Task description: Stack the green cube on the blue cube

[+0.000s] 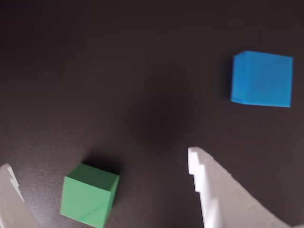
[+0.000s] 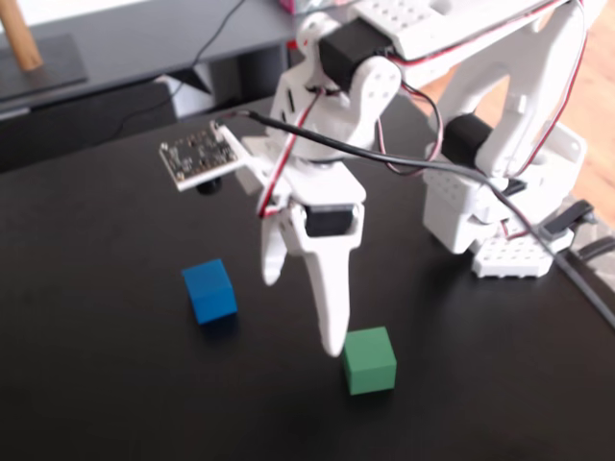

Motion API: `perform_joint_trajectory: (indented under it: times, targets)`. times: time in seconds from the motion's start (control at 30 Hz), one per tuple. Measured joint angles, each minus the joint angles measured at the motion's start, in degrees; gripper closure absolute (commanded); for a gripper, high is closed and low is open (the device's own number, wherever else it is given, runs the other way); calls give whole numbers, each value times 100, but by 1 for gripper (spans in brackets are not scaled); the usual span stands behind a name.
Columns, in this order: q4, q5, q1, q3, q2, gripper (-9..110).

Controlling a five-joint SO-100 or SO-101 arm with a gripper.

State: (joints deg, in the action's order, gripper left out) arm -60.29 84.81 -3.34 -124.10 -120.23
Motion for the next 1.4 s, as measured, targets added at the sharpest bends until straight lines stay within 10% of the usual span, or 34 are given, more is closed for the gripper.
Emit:
perform_joint_trajectory:
  times: [0.87, 1.4]
  targets:
    - [-1802, -1564, -870, -1274, -2215, 55]
    - [-264, -2760, -1995, -1310, -712, 57]
